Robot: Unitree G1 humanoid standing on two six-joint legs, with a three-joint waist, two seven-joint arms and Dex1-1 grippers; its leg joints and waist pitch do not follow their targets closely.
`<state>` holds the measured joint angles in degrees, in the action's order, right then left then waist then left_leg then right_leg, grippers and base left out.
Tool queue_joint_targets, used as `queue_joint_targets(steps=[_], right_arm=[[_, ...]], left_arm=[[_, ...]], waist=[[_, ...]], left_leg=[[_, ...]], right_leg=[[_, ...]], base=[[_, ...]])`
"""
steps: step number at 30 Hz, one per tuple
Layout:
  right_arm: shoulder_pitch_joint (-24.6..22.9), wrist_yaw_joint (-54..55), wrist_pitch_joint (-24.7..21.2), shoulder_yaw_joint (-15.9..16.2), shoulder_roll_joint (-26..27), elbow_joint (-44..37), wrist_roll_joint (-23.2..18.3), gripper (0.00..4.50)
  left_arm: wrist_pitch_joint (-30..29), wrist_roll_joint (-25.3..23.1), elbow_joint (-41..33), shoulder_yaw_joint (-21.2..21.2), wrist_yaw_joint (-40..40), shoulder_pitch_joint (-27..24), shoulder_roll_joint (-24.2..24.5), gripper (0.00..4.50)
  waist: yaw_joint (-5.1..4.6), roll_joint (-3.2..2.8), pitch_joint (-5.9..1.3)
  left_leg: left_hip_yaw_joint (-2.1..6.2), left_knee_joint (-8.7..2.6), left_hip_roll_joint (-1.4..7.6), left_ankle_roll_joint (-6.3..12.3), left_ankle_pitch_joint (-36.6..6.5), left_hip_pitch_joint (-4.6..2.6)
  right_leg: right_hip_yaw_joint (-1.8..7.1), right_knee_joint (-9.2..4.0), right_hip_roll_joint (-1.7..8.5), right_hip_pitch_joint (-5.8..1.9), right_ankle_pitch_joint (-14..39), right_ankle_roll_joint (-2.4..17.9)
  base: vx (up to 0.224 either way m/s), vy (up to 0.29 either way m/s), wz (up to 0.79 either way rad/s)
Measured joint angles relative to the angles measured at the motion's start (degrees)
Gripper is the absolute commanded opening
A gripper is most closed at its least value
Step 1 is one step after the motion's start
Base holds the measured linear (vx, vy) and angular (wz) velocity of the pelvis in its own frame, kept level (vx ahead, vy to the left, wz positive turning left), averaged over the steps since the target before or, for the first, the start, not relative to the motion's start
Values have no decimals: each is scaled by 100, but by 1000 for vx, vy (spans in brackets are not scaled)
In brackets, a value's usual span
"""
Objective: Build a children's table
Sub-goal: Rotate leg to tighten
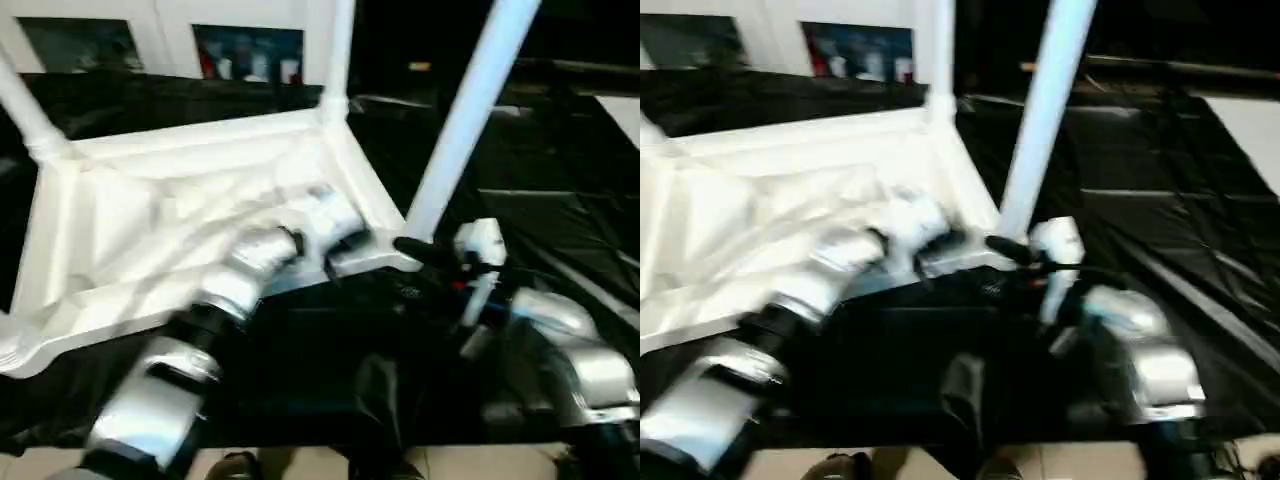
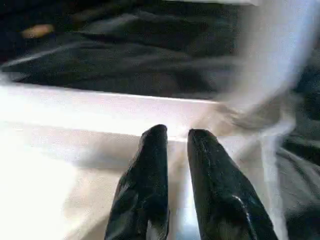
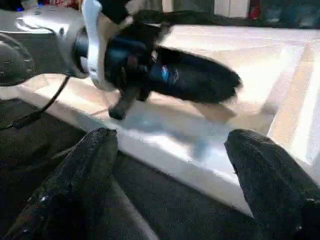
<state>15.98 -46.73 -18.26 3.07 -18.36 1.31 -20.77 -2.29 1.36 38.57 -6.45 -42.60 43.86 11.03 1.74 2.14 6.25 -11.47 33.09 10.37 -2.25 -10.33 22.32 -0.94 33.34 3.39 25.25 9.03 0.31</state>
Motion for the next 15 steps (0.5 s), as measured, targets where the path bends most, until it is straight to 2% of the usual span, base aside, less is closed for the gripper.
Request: queue_joint_targets(steps=[4,6,8,10,13,15], right_arm=[[283,481,88,124,458,227,146,378],[340,682,113,187,618,357,235,378],[481,1018,232,215,883,631,376,378],[592,1267,317,226,1013,857,502,378],[948,1891,519,174,1422,1363,707,378],[1067,2131,592,162,1527,1549,770,378]], left_arm=[[-231,310,-243,418,-32,-175,460,85],[-378,464,-520,582,-242,-355,727,85],[-938,881,-1455,651,-1010,-851,1172,85],[-1394,1191,-2127,596,-1614,-1179,1422,85],[-2059,1537,-3410,214,-2262,-1840,2028,85],[-2265,1644,-3778,-7,-2414,-2058,2144,85]], waist=[[-10,56,26],[-6,61,29],[-14,72,34],[34,76,36],[22,85,37],[40,85,38]], left_leg=[[-2,13,6,-5,1,-6],[-4,14,6,-8,1,-5],[-12,10,8,-11,-1,-5],[-14,9,9,-14,1,-3],[-29,16,14,-27,-3,-18],[-29,15,17,-59,-6,-23]], right_leg=[[1,18,0,-1,0,1],[2,19,0,0,0,1],[5,23,1,6,2,6],[3,28,1,8,9,17],[9,68,4,11,24,40],[8,77,4,5,25,38]], base=[[0,0,0],[0,0,0],[0,0,0],[0,0,0],[0,0,0],[0,0,0]])
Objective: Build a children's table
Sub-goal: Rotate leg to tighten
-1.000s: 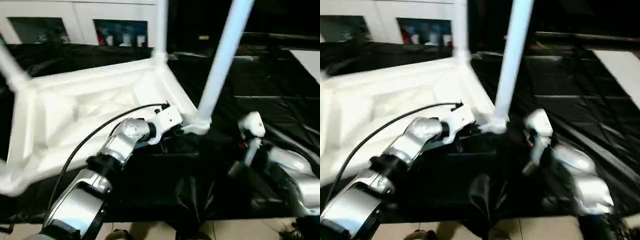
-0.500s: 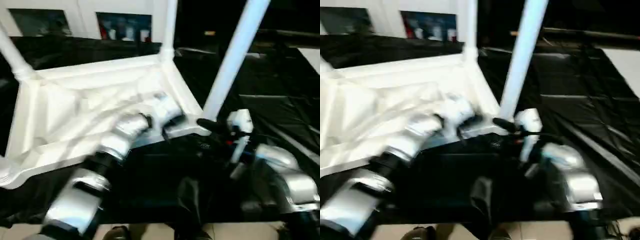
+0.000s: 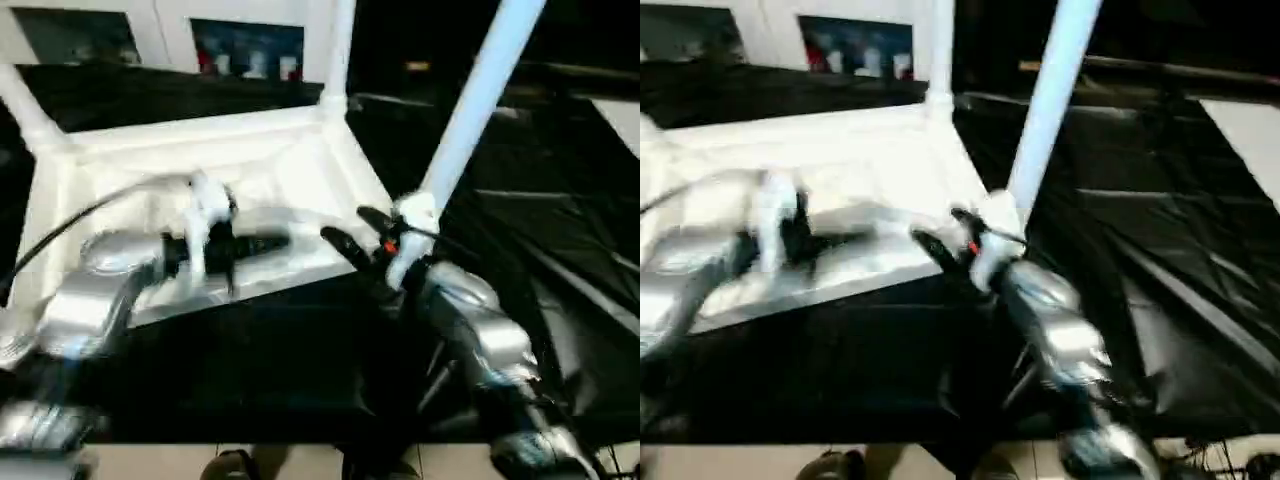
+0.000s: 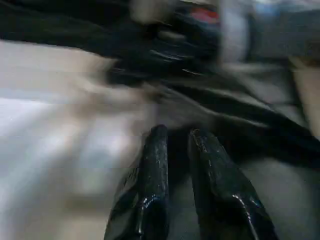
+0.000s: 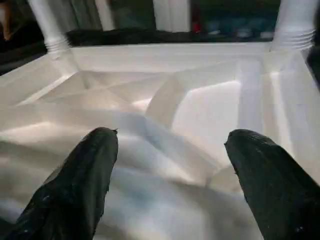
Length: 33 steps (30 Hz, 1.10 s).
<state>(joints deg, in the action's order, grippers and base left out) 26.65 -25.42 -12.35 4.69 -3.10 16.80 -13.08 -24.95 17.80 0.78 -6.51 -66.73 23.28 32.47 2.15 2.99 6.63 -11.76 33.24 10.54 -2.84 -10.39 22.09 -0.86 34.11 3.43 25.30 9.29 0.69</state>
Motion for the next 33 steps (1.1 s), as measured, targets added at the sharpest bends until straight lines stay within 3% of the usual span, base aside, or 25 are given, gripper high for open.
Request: queue_joint_targets(steps=[4,10,17,24,33], right_arm=[[170,548,212,-214,205,376,40,378],[354,938,462,-370,323,739,53,378],[619,1353,778,-598,291,1241,76,378],[802,1685,1049,-941,-97,1638,170,378],[1226,1761,1400,-1349,-1030,2525,202,378]], left_arm=[[-95,-325,-239,-322,136,-327,205,85],[-226,-997,-183,-333,835,-507,232,85],[-236,-1093,-101,-344,1358,-516,250,85],[-228,-1259,-5,-326,1477,-523,249,85],[-91,-1309,26,-332,1696,-526,248,85]], waist=[[-36,6,1],[-32,11,1],[-8,24,-6],[26,27,-6],[87,28,-6]], left_leg=[[-1,9,12,-27,21,-17],[8,27,23,-42,30,-16],[8,46,22,-42,30,-6],[9,72,25,-41,36,-3],[10,77,27,-33,43,25]], right_leg=[[1,21,-6,-11,-5,-5],[-2,48,-16,-8,-6,-11],[2,60,-14,-11,-5,-12],[11,83,-12,-23,4,-27],[9,86,-11,-15,6,-29]], base=[[0,0,0],[0,0,0],[0,0,0],[0,0,0],[0,0,0]])
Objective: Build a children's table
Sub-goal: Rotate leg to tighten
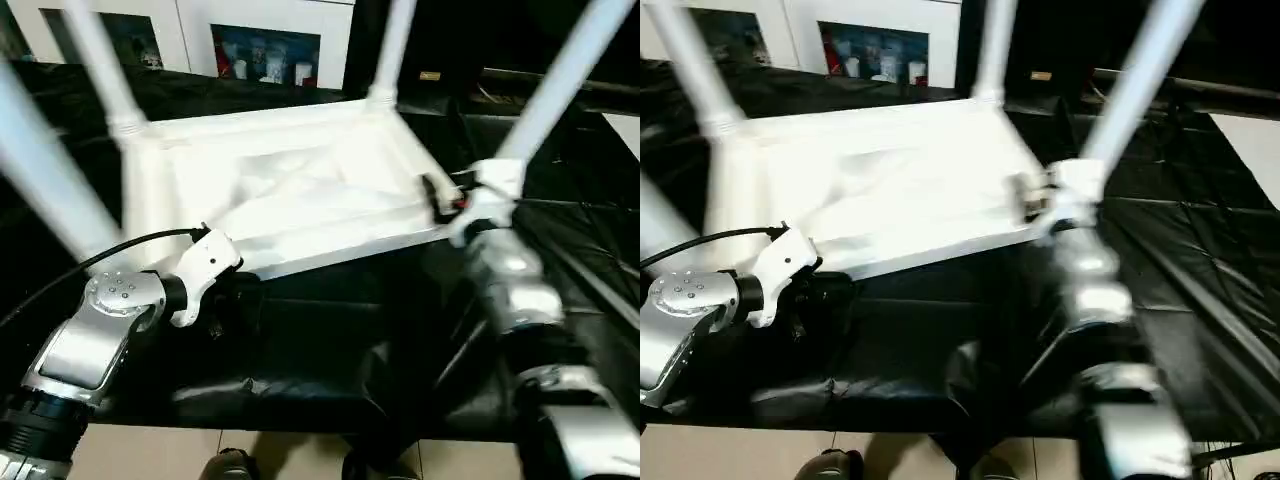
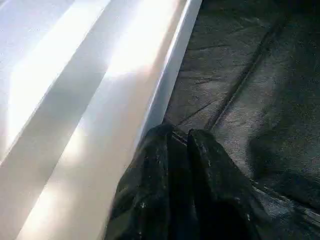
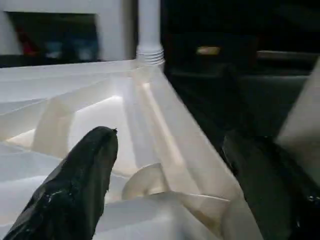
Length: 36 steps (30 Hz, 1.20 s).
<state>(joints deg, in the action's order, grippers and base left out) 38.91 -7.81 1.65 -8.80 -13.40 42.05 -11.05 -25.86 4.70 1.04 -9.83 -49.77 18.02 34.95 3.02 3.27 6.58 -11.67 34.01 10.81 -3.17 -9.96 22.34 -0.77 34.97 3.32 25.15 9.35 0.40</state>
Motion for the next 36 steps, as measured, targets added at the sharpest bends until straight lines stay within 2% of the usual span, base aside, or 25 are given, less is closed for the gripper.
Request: queue_joint_targets(steps=[4,9,10,11,12,16,18,21,24,26,29,32,36], right_arm=[[91,14,150,-180,-306,241,46,378],[232,-58,297,-192,-441,602,59,378],[243,-170,300,-189,-452,614,60,378],[241,-295,309,-187,-468,611,59,378],[231,-441,309,-166,-478,578,60,378],[-94,-1091,366,202,-379,21,70,378],[-321,-1307,368,371,-250,-272,63,378],[-641,-1505,364,552,-113,-546,36,378],[-922,-1550,365,691,-42,-962,21,378],[-1069,-1467,355,690,-65,-1012,50,378],[-1147,-955,257,646,-21,-1012,257,378],[-1304,-320,85,316,-40,-1007,348,378],[-1424,172,-32,117,-37,-1050,397,378]], left_arm=[[109,-39,8,8,9,-18,7,85],[546,172,-11,132,-100,-96,-28,85],[536,426,-105,300,-256,-194,-46,85],[455,665,-231,435,-398,-292,-50,113],[399,869,-351,562,-505,-396,-51,120],[189,1513,-879,1008,-818,-918,-2,140],[201,1735,-1018,1211,-901,-1201,10,163],[208,2014,-1103,1577,-983,-1498,50,176],[186,2376,-1150,2097,-1289,-1950,331,207],[124,2497,-1121,2482,-1431,-2108,486,217],[-120,2754,-1160,2956,-1763,-2477,812,233],[-310,2945,-1124,3469,-2011,-2916,1025,254],[-257,3173,-774,3985,-2069,-2990,1076,285]], waist=[[-11,0,0],[-67,0,0],[-91,0,0],[-101,0,0],[-108,-1,0],[-168,-3,0],[-173,-11,4],[-147,-18,9],[-137,-20,11],[-117,-24,14],[-136,-27,16],[-135,-32,21],[-144,-35,25]], left_leg=[[0,3,3,2,1,-1],[1,11,6,3,1,1],[0,11,6,3,1,1],[0,11,6,4,-1,0],[0,11,6,5,-1,1],[0,10,20,6,-3,-14],[1,10,23,5,-2,-14],[1,11,22,2,0,-17],[1,11,21,2,-1,-22],[1,10,20,2,-1,-20],[-1,9,19,1,-2,-24],[-1,-1,17,1,-3,-24],[1,-9,18,0,-2,-34]], right_leg=[[-2,4,-1,1,0,0],[-4,8,-2,2,-1,0],[-3,7,-2,2,0,0],[-4,7,-2,2,0,1],[-4,7,-2,2,0,1],[-6,8,-12,-3,0,2],[-7,10,-15,0,0,1],[-5,11,-15,-3,-1,3],[-4,8,-15,-6,0,0],[-3,4,-14,-7,1,-1],[2,3,-14,-7,14,-22],[3,0,-14,-4,25,-40],[3,1,-18,-3,27,-43]], base=[[0,0,0],[0,0,0],[0,0,0],[0,0,0],[0,0,0],[0,0,0],[0,0,0],[0,0,0],[0,0,0],[0,0,0],[0,0,0],[0,0,0],[0,0,0]])
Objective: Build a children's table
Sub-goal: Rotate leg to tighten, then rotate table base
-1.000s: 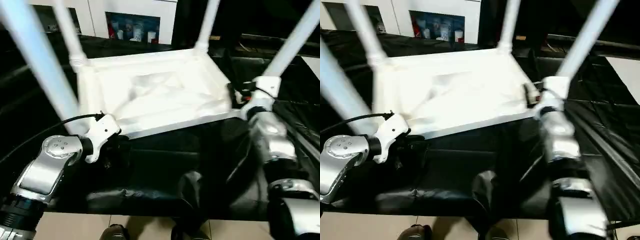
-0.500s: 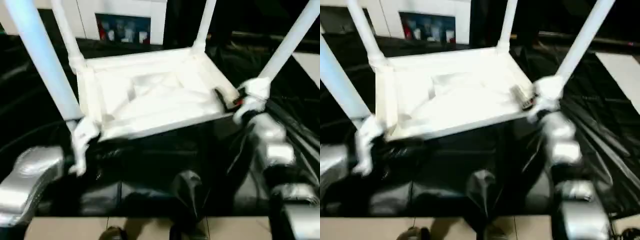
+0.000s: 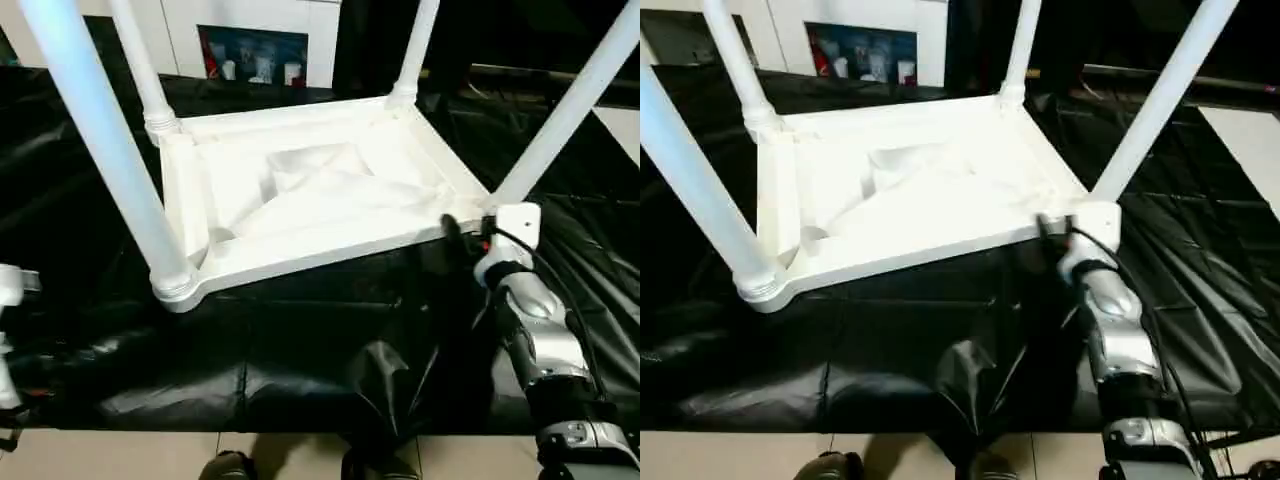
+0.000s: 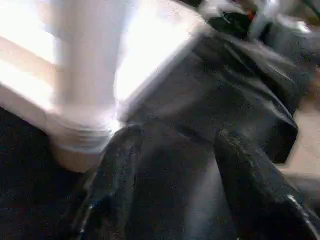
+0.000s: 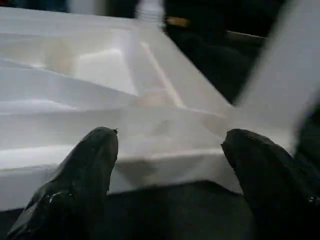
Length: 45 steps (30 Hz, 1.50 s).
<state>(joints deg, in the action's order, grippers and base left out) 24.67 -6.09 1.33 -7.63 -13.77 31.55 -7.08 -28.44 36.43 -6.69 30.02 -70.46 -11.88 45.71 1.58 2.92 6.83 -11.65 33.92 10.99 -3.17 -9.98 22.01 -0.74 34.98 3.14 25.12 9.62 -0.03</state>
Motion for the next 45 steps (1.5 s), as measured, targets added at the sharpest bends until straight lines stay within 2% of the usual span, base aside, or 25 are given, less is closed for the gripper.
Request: queue_joint_targets(steps=[6,12,16,20,30,33,36,38,45], right_arm=[[-88,373,-217,-105,13,1,1,378],[-87,531,-513,-134,218,-2,53,378],[-18,559,-718,-36,232,42,113,378],[85,425,-808,170,236,212,159,378],[584,143,-726,245,199,957,273,378],[743,-164,-600,304,234,1295,273,378],[975,-471,-453,354,322,1650,260,378],[1098,-641,-361,394,413,1836,294,378],[1353,-944,-203,550,583,2191,348,378]], left_arm=[[251,114,429,503,61,165,11,337],[390,305,531,540,89,759,-114,381],[505,326,600,139,88,1258,-258,408],[727,108,1000,-412,98,1815,-544,446],[931,-383,1503,-1359,181,2648,-877,449],[702,-390,1212,-1670,197,2723,-1032,449],[210,-178,722,-2081,54,2761,-1040,449],[-72,9,439,-2309,-53,2843,-1032,449],[-662,523,-238,-2663,-183,3227,-1089,449]], waist=[[-21,29,6],[-43,69,18],[-34,79,22],[-40,83,23],[-105,87,23],[-90,88,23],[-90,91,24],[-127,91,25],[-184,97,25]], left_leg=[[0,-2,0,0,0,0],[-1,-3,-1,0,0,0],[-3,-2,-5,0,1,0],[-3,-3,-2,-3,2,-1],[-4,0,-2,-6,6,-1],[-4,1,-3,-6,6,3],[-5,12,-2,-5,6,5],[-5,18,0,-5,6,4],[-3,23,3,-14,12,-2]], right_leg=[[3,-1,0,2,0,-1],[4,1,0,0,-1,1],[6,2,3,-3,-2,4],[4,5,3,-2,-19,32],[2,12,3,-3,-26,42],[2,10,6,-5,-26,43],[2,15,6,-4,-29,48],[2,27,6,-1,-29,49],[1,40,4,1,-31,52]], base=[[0,0,0],[0,0,0],[0,0,0],[0,0,0],[0,0,0],[0,0,0],[0,0,0],[0,0,0],[0,0,0]])
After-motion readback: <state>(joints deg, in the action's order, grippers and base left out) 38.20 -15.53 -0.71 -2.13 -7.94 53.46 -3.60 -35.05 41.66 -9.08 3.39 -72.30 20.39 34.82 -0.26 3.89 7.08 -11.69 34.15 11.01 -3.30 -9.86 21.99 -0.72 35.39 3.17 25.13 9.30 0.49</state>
